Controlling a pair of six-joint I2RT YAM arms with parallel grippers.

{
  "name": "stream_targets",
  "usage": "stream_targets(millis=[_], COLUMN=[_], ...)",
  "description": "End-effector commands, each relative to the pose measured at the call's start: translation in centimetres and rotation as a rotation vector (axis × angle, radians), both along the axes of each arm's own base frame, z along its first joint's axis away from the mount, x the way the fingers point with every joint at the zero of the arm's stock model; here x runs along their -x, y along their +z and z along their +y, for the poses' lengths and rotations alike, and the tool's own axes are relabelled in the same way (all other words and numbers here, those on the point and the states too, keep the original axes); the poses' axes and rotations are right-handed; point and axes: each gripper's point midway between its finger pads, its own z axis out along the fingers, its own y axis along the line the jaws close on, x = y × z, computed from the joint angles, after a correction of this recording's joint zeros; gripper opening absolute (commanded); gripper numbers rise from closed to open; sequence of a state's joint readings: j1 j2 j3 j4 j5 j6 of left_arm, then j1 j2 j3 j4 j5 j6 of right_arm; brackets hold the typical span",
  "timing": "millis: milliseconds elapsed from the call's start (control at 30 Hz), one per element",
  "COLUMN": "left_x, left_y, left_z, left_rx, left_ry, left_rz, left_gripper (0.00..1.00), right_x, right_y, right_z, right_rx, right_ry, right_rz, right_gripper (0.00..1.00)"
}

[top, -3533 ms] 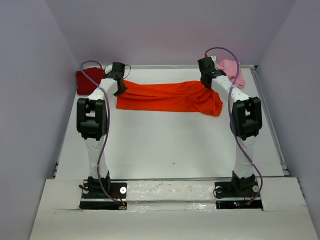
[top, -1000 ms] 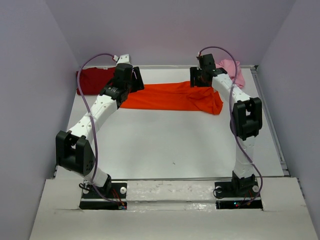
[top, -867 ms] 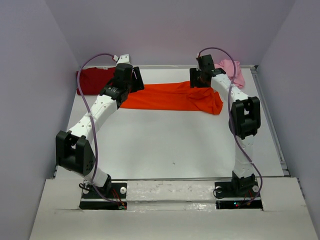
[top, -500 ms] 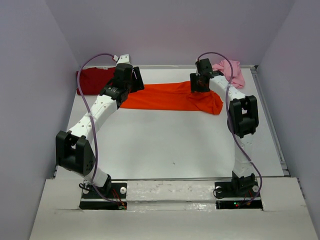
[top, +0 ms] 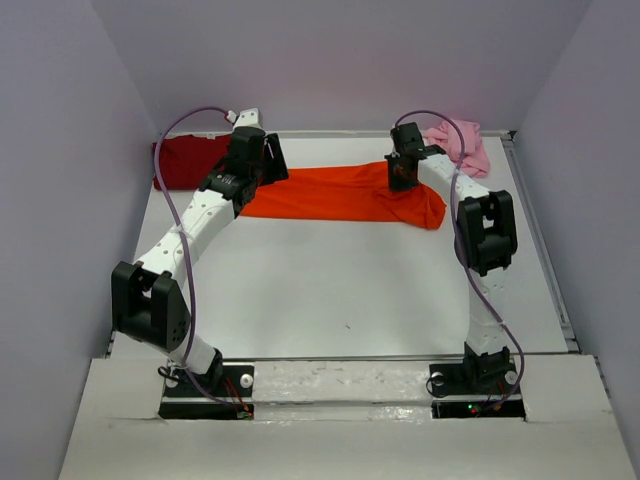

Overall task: Fold and stack the t-shirts
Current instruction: Fold the other side of the tshirt into a rectangle

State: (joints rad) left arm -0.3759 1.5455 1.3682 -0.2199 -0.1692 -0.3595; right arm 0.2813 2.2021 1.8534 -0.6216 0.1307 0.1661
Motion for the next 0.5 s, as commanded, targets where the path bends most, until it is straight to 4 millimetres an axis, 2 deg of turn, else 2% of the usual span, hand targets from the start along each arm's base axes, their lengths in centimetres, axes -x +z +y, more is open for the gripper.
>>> stream_targets(millis=[0,133,300,467], left_x=[0.2,0.2,0.2,0.2], left_y=[2.7,2.8,2.9,2.8], left_z=[0.3,0.3,0.4,0.4], left_rx=[0.011,0.011,0.011,0.009], left_ry=[0.001,0.002,0.005,0.004], left_rz=[-0.078,-0.079,-0.083,-0.08], left_gripper=[0.73,0.73,0.73,0.73], right_x=[-0.8,-2.1,-5.0,-7.6], right_y=[1.2,2.2,3.9,4.5], right_z=[0.0,0.1,0.5,0.8], right_rx=[-0.004,-0.002,-0.001,0.002], right_ry=[-0.001,-0.005,-0.022,-0.031], right_rz=[-0.033,-0.063,-0.135,-0.191], right_gripper=[0.0,0.0,0.0,0.0])
